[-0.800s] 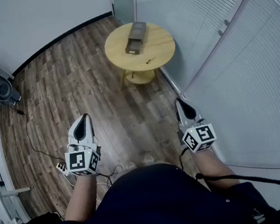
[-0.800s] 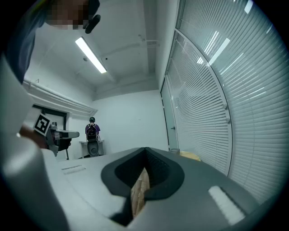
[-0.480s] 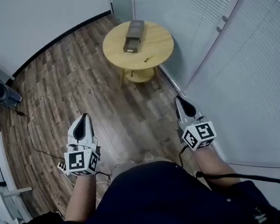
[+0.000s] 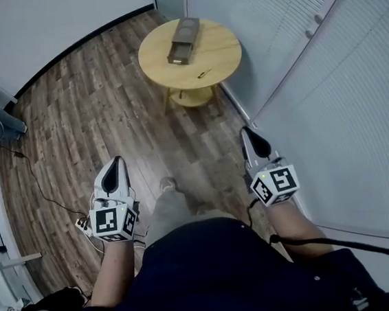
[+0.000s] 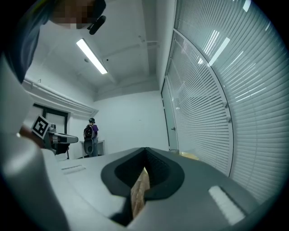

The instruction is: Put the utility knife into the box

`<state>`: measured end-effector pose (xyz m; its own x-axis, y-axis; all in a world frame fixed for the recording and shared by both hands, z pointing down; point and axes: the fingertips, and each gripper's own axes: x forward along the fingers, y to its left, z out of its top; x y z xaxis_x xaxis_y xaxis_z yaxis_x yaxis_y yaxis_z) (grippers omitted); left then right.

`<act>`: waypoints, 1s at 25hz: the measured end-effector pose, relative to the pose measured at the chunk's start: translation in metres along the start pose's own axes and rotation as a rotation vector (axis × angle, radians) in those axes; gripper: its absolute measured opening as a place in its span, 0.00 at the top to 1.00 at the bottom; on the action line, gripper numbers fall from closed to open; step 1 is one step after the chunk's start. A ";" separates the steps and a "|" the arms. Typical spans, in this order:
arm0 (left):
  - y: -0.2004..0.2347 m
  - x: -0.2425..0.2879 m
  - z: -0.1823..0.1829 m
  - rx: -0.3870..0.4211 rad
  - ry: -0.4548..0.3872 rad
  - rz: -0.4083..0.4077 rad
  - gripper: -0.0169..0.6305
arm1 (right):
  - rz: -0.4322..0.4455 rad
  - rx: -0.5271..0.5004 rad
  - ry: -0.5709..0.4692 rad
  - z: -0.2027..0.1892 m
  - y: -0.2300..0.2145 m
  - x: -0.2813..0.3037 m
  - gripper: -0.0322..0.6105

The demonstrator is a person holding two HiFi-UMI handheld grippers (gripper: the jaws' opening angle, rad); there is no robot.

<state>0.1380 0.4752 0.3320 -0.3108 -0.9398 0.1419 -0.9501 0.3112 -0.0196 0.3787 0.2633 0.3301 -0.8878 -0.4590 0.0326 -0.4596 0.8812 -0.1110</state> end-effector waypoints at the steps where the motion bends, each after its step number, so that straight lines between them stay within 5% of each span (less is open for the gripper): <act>1: 0.005 0.006 -0.001 0.002 0.003 -0.003 0.97 | -0.002 0.006 0.004 -0.003 0.000 0.004 0.94; 10: 0.036 0.093 -0.009 0.004 0.009 -0.105 0.97 | -0.074 0.020 0.020 -0.012 -0.020 0.059 0.94; 25: 0.138 0.254 0.035 -0.003 -0.052 -0.302 0.97 | -0.219 -0.010 0.015 -0.002 -0.021 0.208 0.94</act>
<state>-0.0726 0.2741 0.3307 -0.0149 -0.9958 0.0901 -0.9997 0.0167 0.0189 0.2039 0.1496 0.3416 -0.7668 -0.6381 0.0695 -0.6418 0.7616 -0.0894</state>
